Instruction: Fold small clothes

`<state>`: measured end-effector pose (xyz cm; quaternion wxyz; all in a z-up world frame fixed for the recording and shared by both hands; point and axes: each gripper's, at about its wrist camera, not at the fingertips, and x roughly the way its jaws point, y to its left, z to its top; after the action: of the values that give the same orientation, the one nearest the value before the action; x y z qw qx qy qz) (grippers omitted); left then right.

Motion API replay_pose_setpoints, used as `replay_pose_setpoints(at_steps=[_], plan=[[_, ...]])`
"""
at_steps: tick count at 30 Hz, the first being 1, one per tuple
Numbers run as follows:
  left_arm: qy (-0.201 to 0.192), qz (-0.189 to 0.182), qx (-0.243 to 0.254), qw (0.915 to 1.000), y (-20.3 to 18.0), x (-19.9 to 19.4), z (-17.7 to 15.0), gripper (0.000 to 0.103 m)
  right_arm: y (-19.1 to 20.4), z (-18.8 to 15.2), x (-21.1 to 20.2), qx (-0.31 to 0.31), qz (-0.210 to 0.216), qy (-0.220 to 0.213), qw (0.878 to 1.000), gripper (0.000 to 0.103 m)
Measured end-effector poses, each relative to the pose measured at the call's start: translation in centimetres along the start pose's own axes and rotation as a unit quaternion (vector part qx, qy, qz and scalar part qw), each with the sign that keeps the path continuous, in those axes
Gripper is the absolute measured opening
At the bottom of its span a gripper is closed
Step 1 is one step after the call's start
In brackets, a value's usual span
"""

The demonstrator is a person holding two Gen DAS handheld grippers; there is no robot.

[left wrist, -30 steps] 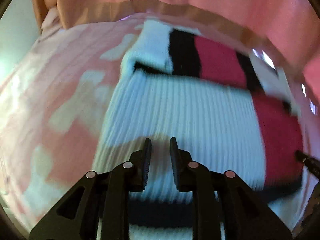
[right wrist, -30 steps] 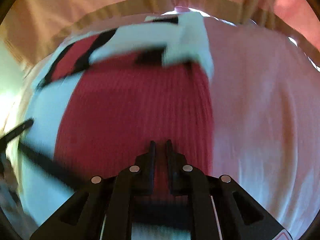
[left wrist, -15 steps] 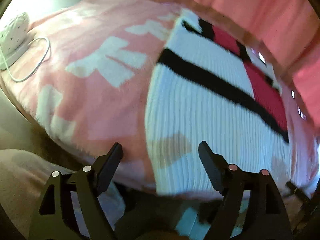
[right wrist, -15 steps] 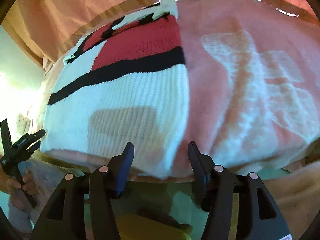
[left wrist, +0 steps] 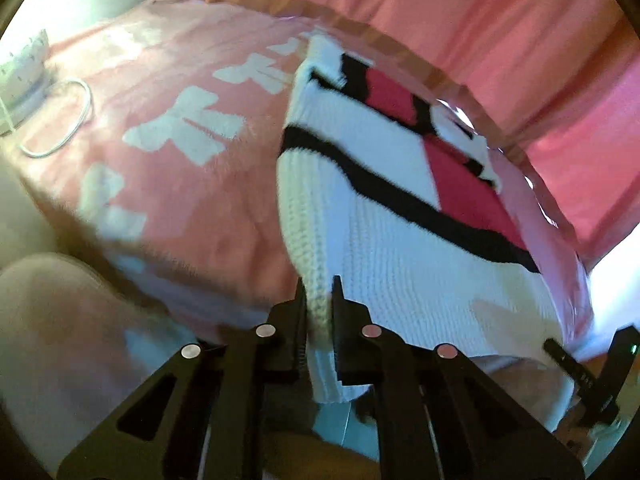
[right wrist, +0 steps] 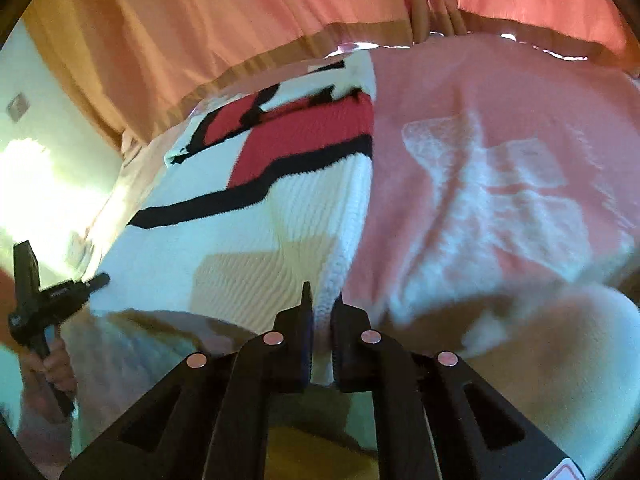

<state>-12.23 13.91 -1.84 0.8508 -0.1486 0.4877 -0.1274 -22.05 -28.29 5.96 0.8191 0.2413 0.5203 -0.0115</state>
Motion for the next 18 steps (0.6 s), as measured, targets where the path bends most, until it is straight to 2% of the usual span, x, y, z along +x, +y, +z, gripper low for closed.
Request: replay_pose_setpoints(at_steps=[4, 7, 9, 11, 13, 15, 18], plan=[[-0.003, -0.028, 0.018, 0.9994, -2.0, -5.9, -3.0, 0.009, 0.5, -2.4, -4.7, -0.008, 0.001, 0.024, 1.000, 0.007], [-0.035, -0.036, 0.027, 0.9983, -3.2, -9.8, -2.7, 0.009, 0.4, -1.9, -8.2, 0.009, 0.024, -0.002, 1.000, 0.007], [-0.061, -0.043, 0.033, 0.9967, -3.6, -11.0, -0.6, 0.009, 0.9, 0.6, -9.8, -0.009, 0.035, -0.047, 0.998, 0.007], [-0.103, -0.046, 0.048, 0.9925, -4.6, -11.1, 2.9, 0.009, 1.4, 4.7, -10.6, -0.039, 0.044, -0.114, 0.992, 0.007], [-0.145, -0.041, 0.067, 0.9863, -5.9, -10.0, 6.7, 0.009, 1.0, 9.2, -9.4, -0.050, 0.058, -0.156, 0.985, 0.007], [-0.171, -0.026, 0.073, 0.9823, -7.0, -7.7, 10.2, 0.009, 0.1, 14.3, -6.2, -0.046, 0.061, -0.172, 0.982, 0.007], [-0.160, -0.004, 0.063, 0.9851, -8.2, -1.3, 15.6, 0.009, -1.5, 19.7, -0.2, -0.016, 0.053, -0.155, 0.986, 0.007]])
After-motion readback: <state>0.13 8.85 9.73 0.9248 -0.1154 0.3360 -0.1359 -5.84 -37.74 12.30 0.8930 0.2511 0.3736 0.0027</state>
